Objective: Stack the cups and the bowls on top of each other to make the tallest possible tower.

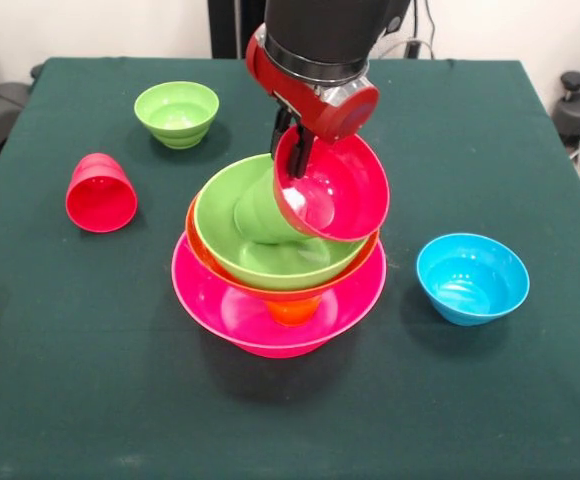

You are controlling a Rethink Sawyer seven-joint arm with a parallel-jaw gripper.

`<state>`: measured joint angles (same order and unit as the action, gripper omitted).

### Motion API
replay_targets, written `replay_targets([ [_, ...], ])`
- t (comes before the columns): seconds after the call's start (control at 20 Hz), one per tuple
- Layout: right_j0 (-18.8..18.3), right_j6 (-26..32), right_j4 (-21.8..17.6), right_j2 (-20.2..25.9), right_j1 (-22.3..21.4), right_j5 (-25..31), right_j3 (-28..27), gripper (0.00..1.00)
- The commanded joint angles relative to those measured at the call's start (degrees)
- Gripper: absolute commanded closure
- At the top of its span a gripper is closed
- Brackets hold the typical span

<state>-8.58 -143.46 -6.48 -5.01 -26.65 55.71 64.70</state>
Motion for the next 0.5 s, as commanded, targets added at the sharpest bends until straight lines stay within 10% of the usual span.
replay_targets([
  [0.05, -1.20, 10.86, -3.64, 5.38, -1.33, -2.66, 6.70, 1.00],
  [0.5, -1.81, 11.46, -3.57, 6.13, -2.07, -3.03, 7.62, 1.00],
])
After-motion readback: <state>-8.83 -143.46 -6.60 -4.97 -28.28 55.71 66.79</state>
